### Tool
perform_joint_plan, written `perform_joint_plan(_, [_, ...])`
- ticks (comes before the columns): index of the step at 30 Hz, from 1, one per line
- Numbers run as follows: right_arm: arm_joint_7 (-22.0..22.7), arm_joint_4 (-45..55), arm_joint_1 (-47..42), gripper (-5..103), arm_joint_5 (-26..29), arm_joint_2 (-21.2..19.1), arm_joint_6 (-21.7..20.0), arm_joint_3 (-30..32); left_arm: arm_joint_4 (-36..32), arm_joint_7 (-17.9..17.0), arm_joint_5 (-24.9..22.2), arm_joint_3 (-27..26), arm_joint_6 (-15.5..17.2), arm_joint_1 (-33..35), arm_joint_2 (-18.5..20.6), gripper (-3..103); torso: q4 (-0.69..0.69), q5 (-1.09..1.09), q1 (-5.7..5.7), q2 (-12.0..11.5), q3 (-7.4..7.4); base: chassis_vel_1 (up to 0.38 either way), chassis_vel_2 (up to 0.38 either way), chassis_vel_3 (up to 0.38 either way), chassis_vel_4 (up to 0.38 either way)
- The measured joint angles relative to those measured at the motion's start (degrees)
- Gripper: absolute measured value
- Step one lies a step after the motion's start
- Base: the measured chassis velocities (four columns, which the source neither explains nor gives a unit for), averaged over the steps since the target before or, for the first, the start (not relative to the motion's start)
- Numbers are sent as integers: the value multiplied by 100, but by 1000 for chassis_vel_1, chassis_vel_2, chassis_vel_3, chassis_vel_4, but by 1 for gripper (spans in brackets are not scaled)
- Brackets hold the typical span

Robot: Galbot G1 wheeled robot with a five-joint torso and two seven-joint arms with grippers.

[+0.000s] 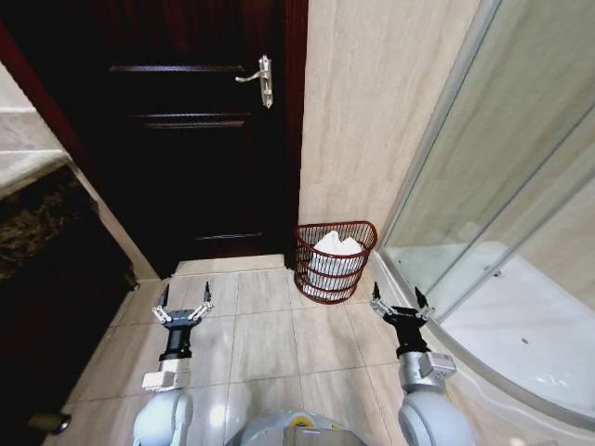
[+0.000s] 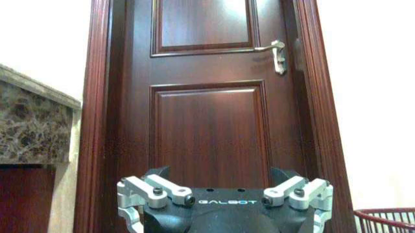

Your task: Discard the used towel into the hamper.

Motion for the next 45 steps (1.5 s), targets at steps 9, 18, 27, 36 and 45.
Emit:
perform_joint_plan(9, [-215, -141, -5, 100, 102, -4, 83, 141, 65, 25, 9, 2, -81, 32, 0, 100, -1, 1, 0, 0, 0, 86, -80, -93, 74])
perform_joint_plan(18, [-380, -322, 60, 100, 199, -13, 106, 240, 223, 86, -11, -34, -124, -9, 0, 100, -1, 0, 0, 0, 0, 66, -54, -63, 64])
perform_joint_plan(27, [-350, -322, 115, 100, 180, -42, 52, 204, 442, 125, 126, 27, -162, -133, 0, 100, 0, -1, 0, 0, 1, 46, -77, -76, 38])
perform_joint_plan(36, [-361, -310, 69, 100, 151, -41, 139, 160, 421, 118, 137, 14, -233, -34, 0, 100, 0, 0, 0, 0, 0, -29, -75, -69, -27])
perform_joint_plan(45, [-366, -288, -11, 100, 157, -13, 250, 146, 365, 115, 192, 12, -255, 24, 0, 100, -1, -1, 0, 0, 1, -110, -84, -75, -106])
